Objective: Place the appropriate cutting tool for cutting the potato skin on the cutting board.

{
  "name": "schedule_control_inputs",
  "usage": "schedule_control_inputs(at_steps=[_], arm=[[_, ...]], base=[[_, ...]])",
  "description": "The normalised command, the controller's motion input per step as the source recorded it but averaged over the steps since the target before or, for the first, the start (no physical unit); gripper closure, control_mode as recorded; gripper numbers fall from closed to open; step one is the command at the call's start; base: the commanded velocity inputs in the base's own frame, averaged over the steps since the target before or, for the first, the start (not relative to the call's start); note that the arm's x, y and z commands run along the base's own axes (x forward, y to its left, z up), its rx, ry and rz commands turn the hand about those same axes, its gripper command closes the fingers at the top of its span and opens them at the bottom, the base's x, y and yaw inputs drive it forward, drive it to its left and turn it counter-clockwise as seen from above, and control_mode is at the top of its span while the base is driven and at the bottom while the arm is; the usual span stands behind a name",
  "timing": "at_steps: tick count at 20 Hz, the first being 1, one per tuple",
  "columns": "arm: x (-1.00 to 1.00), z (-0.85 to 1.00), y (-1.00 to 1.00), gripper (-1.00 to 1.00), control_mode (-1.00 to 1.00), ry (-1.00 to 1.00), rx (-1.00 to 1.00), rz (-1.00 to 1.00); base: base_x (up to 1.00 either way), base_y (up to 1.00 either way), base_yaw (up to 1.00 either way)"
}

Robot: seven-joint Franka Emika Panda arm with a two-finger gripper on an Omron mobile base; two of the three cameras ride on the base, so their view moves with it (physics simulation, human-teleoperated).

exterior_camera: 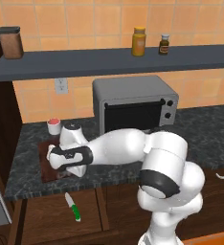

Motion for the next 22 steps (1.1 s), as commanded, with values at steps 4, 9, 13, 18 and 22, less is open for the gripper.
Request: schedule_control_inputs(at_steps=[4, 9, 13, 18, 22], arm=[[0.27, -0.13, 0.04, 1.0, -1.0, 0.0, -0.02, 0.0], [0.27, -0.01, 0.0, 1.0, -1.0, 0.03, -0.01, 0.0], [0.14, -0.14, 0.04, 1.0, -1.0, 0.02, 0.0, 0.0], [0.0, -0.16, 0.0, -1.0, -1.0, 0.0, 0.0, 0.0], [0.0, 0.0, 0.0, -1.0, -1.0, 0.0, 0.0, 0.0]], base=[[0.0, 0.0, 0.0], [0.0, 0.0, 0.0], [0.0, 0.0, 0.0], [0.0, 0.0, 0.0], [0.0, 0.0, 0.0]])
